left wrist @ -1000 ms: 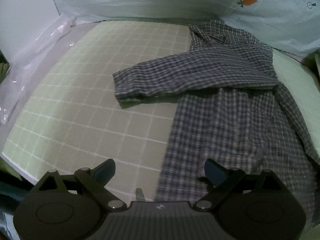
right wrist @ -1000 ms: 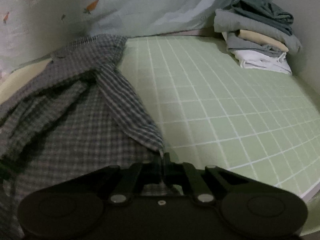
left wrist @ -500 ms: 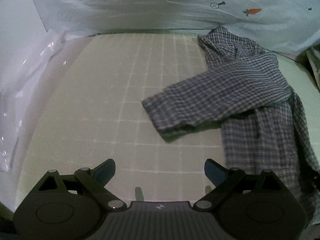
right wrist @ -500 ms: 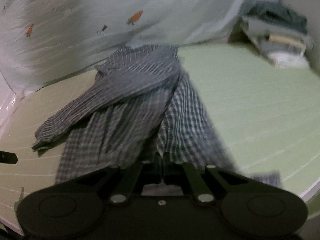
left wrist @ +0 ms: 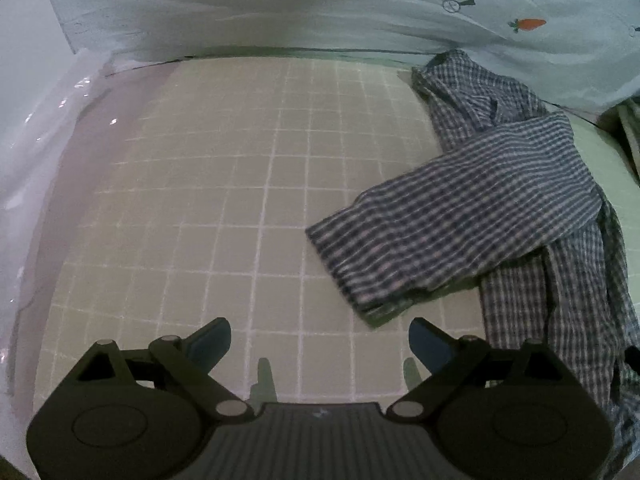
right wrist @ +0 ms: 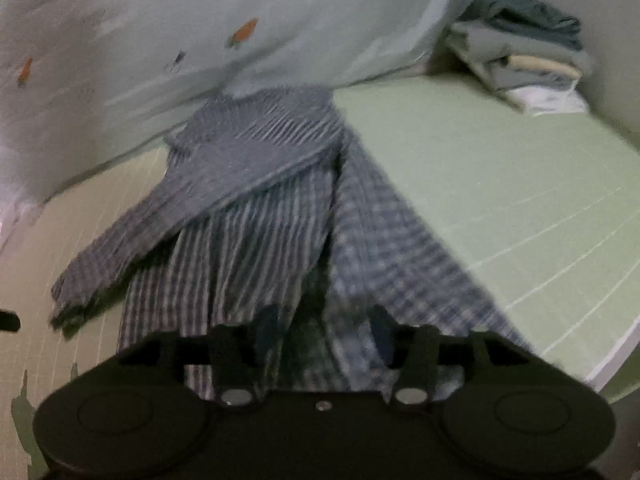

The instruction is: Fold clothes

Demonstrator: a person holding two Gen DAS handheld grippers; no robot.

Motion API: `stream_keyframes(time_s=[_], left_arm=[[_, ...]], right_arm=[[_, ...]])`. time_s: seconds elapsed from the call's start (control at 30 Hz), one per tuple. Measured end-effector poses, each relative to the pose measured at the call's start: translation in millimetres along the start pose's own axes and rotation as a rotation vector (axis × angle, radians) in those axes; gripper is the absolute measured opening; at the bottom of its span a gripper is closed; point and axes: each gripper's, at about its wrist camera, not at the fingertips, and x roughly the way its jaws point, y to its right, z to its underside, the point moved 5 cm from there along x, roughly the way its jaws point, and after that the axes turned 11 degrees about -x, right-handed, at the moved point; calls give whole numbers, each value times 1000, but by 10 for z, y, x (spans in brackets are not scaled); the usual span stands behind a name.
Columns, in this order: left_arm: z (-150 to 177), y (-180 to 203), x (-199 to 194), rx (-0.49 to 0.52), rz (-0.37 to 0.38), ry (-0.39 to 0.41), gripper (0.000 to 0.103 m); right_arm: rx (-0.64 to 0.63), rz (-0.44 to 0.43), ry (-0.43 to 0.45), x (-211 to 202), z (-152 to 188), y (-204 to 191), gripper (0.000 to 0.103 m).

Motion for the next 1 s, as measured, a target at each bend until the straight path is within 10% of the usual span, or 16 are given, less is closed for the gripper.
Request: stream_keyframes(time_s=[0.67, 0.83, 1.0], left_arm=[[-424, 49, 677, -62, -13, -82, 67], [-526, 98, 840, -52, -22, -90, 68], [-532, 106, 880, -46, -18, -81, 69]], right_arm=[[-137, 79, 61, 631, -869, -24, 50], [-176, 113, 37, 1006, -1100, -56, 90], [-360, 259, -57, 1340, -1120, -97, 95]])
